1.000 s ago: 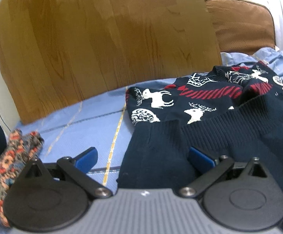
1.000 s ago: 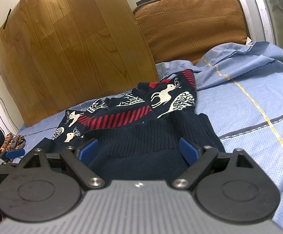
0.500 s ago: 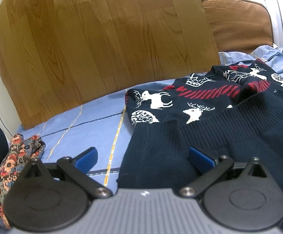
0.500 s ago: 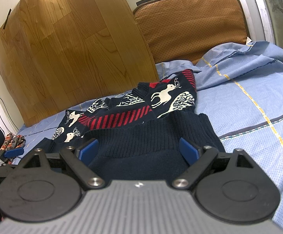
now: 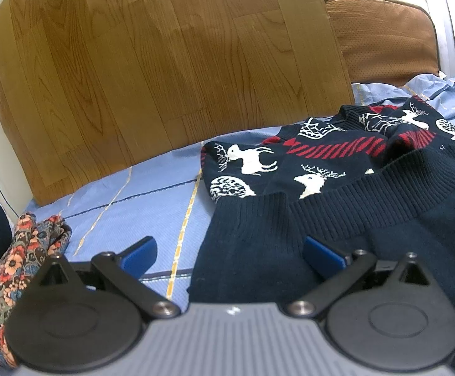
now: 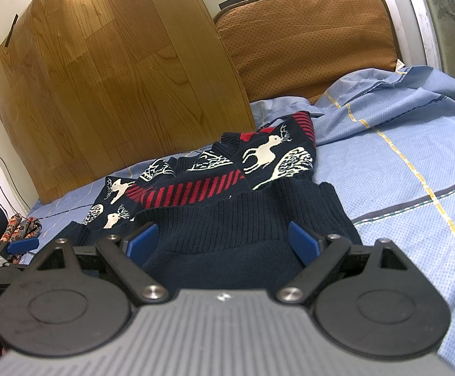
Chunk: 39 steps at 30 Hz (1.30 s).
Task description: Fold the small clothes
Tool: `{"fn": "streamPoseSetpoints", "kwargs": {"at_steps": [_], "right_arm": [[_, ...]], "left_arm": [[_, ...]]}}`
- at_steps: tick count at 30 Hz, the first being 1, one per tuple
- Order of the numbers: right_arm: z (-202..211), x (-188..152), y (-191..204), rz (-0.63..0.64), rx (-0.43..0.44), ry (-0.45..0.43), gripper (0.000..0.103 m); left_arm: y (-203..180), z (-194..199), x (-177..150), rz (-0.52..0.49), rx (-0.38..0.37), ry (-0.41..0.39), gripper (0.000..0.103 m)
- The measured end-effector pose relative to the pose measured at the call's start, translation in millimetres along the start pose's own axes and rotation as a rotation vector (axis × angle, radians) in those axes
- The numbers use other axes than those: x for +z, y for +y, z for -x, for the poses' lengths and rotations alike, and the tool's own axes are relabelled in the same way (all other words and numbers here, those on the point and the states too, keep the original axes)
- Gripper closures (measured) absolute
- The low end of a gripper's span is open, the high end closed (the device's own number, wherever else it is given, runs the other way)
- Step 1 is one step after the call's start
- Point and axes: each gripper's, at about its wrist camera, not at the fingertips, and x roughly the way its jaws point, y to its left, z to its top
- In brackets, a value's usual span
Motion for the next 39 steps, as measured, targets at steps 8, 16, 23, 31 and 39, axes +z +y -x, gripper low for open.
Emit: {"fn": "streamPoseSetpoints", "kwargs": {"at_steps": [8, 16, 23, 31, 39], "right_arm": [[-1.6, 0.8, 2.7, 0.017, -0.01, 0.007, 0.011], [-4.4, 3.4, 11.5, 0.069, -0.046, 0.042, 0.012], [35.0, 48.4, 11.1, 0.118, 0.017, -0.003, 0.027], [-44.6, 138.8, 2.9, 0.202, -0.022, 0.099, 0.043], [-188.6, 153.1, 9.6, 0.251, 0.008, 0.308, 0.042]], "left_arm": [[2.1, -1.1, -0.1, 0.008, -0.008, 0.004, 0.0], [7.2, -1.5, 1.2, 0.006, -0.042, 0.015, 0.0], [71.6, 22.4, 36.4, 0.064, -0.207, -0.053, 0.0], [96.9, -93.5, 119.4, 0.073, -0.286, 0.14, 0.0], [83.2, -188.8, 126.3, 0.149, -0.328, 0.253, 0.008]]}}
